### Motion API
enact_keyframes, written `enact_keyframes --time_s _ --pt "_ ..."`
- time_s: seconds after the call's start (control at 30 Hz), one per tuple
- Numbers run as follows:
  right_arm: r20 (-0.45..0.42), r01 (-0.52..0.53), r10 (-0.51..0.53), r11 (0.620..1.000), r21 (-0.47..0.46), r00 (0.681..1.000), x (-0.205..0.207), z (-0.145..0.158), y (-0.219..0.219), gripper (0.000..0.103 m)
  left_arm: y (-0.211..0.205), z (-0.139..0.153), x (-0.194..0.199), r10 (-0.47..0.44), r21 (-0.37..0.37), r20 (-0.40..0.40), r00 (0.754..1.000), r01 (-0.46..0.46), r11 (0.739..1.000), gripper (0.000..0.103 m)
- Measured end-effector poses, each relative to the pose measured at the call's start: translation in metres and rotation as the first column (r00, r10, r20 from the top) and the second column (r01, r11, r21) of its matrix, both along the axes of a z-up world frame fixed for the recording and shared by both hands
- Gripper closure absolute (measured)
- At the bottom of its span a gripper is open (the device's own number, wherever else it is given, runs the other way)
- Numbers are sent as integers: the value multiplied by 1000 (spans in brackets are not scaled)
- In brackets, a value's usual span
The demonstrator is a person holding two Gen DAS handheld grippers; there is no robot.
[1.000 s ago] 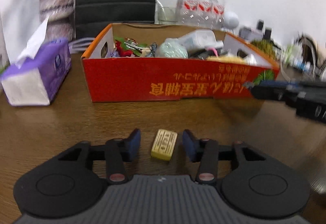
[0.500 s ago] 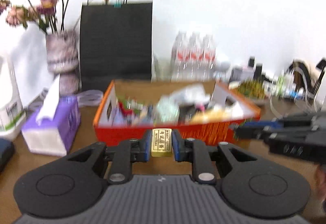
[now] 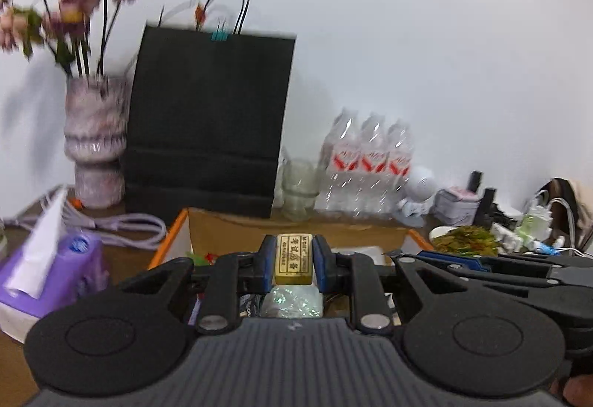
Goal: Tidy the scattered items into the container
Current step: 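Carry block and dark item over the box and open both tools inside, then withdraw both open tools from the box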
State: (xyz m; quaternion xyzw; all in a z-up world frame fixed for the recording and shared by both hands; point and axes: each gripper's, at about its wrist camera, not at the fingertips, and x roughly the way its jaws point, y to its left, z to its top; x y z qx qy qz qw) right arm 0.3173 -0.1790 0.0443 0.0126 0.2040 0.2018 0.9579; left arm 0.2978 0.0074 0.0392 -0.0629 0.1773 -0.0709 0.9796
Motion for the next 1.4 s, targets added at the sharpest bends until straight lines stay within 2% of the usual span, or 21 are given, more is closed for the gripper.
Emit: enact_keyframes --time_s 0.1,0.23,0.27,0.3,0.33,0.37,0.4,0.43,0.47,0.57,0.73,0.93,1.2,1.4 --pt "-49 13 -15 1000 -27 999 21 -11 4 89 0 -12 18 14 27 -31 999 -13 1000 81" --pt "-71 24 -27 999 -43 997 34 -19 5 87 1 -25 31 25 56 -81 996 -21 998 81" --pt "-73 28 -31 998 -48 997 35 -20 5 87 2 -27 33 35 52 -91 995 -30 998 74" --pt "-77 34 -38 998 -59 996 37 -20 5 76 4 -27 35 44 43 -97 994 -40 998 50" --pt "-85 41 -47 996 -74 995 37 -19 5 48 6 -27 35 55 32 -100 993 -52 998 33" --pt "-88 50 -57 995 -85 994 38 -18 5 38 8 -25 34 87 27 -104 991 -85 996 18" --pt "-83 70 -78 993 -98 993 37 -17 3 19 9 -23 35 129 38 -109 986 -126 991 5" --pt "-77 83 -91 991 -106 993 36 -14 1 6 11 -21 33 153 43 -106 983 -149 988 0" --pt "-72 87 -95 991 -104 993 35 -11 -2 1 13 -19 31 158 35 -97 983 -156 987 0" --pt "-93 64 -72 994 -85 993 35 -4 -7 0 17 -15 28 129 -4 -110 985 -130 991 0" --pt "-105 50 -58 995 -83 993 33 -3 -7 0 13 -9 24 149 34 -100 984 -146 989 0" --pt "-94 58 -64 996 -63 994 18 8 -7 0 15 5 8 152 28 -83 985 -151 988 0" --pt "-102 82 -85 996 -31 991 -39 20 -11 0 9 25 -47 127 123 -40 991 -122 985 0" --pt "-120 87 -90 996 -30 989 -86 20 -8 0 6 31 -94 138 207 -33 990 -129 970 0"
